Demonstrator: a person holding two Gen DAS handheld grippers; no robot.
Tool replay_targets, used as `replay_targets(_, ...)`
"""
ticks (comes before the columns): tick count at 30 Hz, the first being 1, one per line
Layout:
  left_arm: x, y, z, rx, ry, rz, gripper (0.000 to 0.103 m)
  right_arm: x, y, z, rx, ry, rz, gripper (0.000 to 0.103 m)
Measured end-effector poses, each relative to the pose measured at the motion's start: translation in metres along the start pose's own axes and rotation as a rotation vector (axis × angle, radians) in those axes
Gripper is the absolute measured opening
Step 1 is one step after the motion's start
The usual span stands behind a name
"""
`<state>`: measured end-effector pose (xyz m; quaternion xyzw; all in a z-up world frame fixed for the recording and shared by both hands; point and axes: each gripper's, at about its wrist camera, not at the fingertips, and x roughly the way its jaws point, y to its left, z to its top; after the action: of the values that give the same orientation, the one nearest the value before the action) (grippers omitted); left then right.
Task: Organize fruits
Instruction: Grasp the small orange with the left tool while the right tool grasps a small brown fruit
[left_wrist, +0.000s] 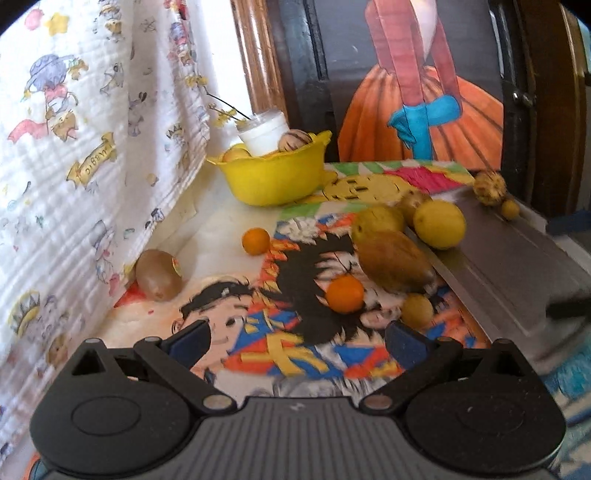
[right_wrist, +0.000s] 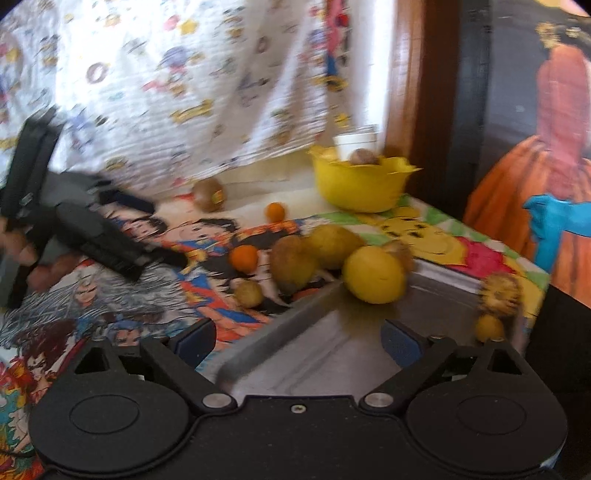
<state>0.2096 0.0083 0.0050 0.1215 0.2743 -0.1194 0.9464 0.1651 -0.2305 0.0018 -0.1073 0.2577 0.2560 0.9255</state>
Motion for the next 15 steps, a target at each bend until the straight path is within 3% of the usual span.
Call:
replay_targets(7, 0.026, 0.010, 0.009, -0.040, -0.008, -0.067, 0.102, 0.029, 0.019, 0.018, -0.085, 0.052, 0.078, 0.081)
replay_targets(15, 0.049, 0.015, 0.009, -0.094, 0.019, -0.142, 0.087, 0.055, 0.028, 0.027, -0.111, 0.093, 0.099, 0.060)
